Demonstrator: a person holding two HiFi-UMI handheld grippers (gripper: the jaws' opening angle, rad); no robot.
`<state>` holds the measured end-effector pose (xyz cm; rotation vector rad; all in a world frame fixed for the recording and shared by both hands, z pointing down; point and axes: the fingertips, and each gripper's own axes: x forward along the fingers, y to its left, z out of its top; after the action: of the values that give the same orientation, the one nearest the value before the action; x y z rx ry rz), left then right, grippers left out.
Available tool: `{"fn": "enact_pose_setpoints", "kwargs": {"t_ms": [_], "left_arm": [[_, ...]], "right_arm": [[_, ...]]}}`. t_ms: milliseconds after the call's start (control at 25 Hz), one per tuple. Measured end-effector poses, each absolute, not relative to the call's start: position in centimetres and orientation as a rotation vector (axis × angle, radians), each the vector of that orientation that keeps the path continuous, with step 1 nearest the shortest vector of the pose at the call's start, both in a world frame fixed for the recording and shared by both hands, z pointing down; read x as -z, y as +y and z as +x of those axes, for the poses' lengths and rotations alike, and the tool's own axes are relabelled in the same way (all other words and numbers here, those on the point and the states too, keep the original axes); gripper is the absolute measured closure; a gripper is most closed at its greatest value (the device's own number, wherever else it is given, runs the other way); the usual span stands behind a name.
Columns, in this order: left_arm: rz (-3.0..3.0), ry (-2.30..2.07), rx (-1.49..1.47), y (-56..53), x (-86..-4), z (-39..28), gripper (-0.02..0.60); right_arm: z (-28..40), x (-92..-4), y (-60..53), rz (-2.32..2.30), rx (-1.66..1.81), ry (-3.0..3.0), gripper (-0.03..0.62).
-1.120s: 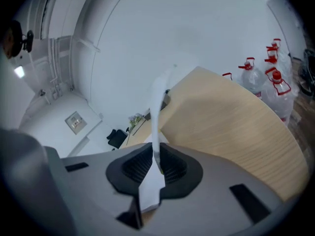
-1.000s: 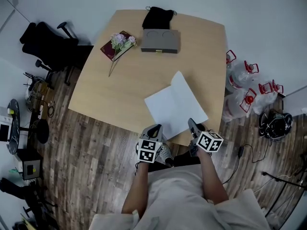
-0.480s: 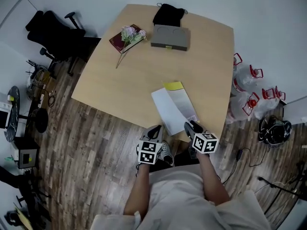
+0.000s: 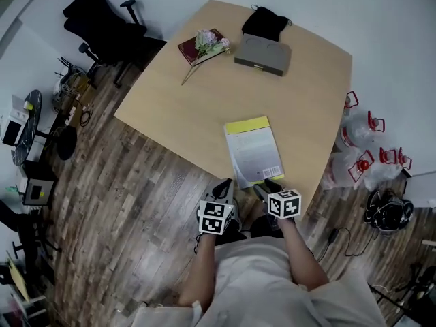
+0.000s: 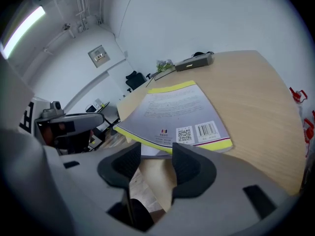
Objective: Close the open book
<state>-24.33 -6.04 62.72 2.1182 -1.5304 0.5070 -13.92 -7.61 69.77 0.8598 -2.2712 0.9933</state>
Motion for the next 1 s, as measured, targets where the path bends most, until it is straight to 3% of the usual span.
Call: {"fn": "enact_pose_setpoints", "kwargs": {"t_ms": [440, 1000], "left_arm": [[2.016, -1.686, -0.465, -2.5, -61.2, -22.2, 0.557], [1.993, -1.807, -0.402, 2.2, -58.5, -14.4, 0.557]], "right_arm": [[-12.1, -67.8, -5.3, 0.692, -0.877, -2.349, 0.387], [-4.5, -61.4, -3.1, 0.724, -0.711, -2.523, 0.390]]}}
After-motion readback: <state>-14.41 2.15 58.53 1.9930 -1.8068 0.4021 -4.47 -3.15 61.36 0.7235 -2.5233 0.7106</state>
